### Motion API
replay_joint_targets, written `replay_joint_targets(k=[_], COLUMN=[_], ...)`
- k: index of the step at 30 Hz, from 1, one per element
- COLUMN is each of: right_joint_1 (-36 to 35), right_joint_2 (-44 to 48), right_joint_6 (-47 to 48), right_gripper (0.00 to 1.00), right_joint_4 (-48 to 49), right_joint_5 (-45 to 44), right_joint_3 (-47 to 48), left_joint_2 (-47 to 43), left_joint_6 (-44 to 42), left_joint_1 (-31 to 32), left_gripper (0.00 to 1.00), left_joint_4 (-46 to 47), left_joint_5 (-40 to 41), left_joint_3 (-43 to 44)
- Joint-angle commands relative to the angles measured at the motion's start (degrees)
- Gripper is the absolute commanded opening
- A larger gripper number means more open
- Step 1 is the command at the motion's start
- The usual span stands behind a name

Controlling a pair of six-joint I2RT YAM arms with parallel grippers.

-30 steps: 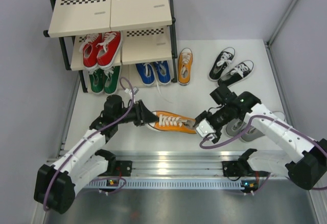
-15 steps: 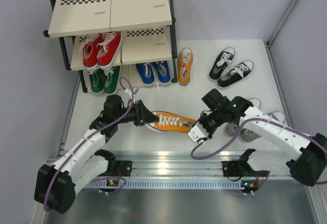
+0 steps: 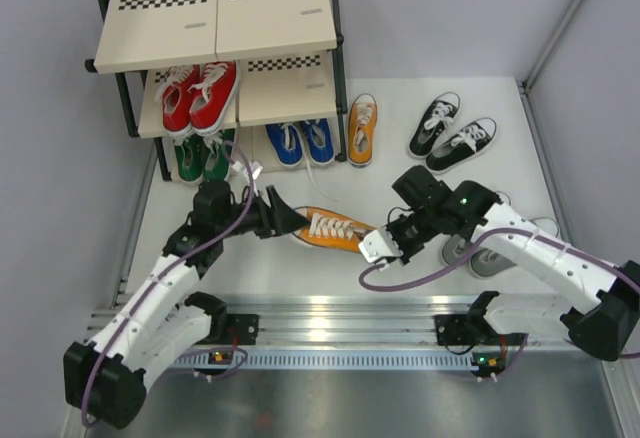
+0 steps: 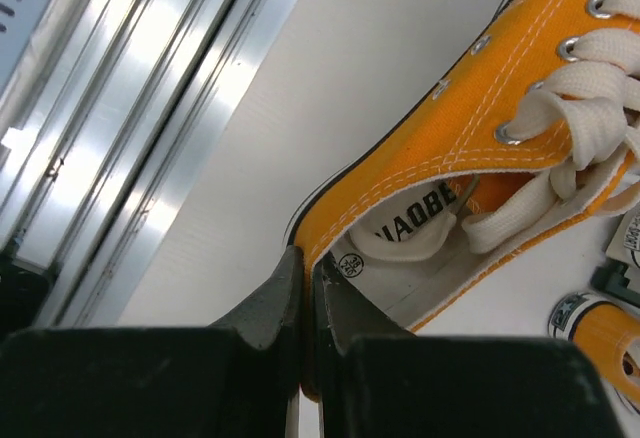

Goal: Place and organize the shoes onto the shoe shelf
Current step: Pick up the shoe at the center of the board, then place the shoe at the shoe shelf.

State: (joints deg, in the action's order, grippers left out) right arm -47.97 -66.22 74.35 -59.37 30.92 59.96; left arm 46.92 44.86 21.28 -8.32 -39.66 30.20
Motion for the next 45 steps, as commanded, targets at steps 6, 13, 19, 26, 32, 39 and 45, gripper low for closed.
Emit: replay_joint_targets(k=[6,13,19,26,32,39,45], right_joint_1=[0.59,0.68,0.42,0.07,0.06,0.5,1.73], right_joint_2=[-0.22,-8.04,-19.02,-33.26,-43.9,-47.16,-47.95], right_joint_6=[-15.89,-25.29,-34.35,-39.54,-38.58,-36.64,-36.29], right_gripper=[0.0,0.0,0.0,0.0,0.0,0.0,0.0], right_joint_4=[-0.92,2.77,8.22,12.17,17.08,24.83,26.59], right_joint_5=[5.03,-2.07,-11.82,-20.45,-27.92,-35.04,-34.96], right_joint_3=[16.65,28.44,43.29,60.51,70.11,70.38,70.38], left_joint_2=[-17.97,-26.26,-33.28,-39.7,-42.87,-44.02,-44.1], left_joint_6=[-21.3,-23.51,-17.72,-14.1,-13.57,-13.4,-13.48], left_joint_1=[-0.62,-0.71,-0.71,-0.62,-0.62,-0.62,-0.62], left_gripper=[0.98,0.98,0.98,0.98,0.98,0.98,0.98], left_joint_4=[-20.05,-25.69,-26.49,-26.75,-27.81,-28.07,-28.16], left_joint_5=[34.88,45.29,42.3,40.1,40.01,40.01,40.01], left_joint_3=[14.01,16.91,12.17,8.92,8.48,8.3,8.3])
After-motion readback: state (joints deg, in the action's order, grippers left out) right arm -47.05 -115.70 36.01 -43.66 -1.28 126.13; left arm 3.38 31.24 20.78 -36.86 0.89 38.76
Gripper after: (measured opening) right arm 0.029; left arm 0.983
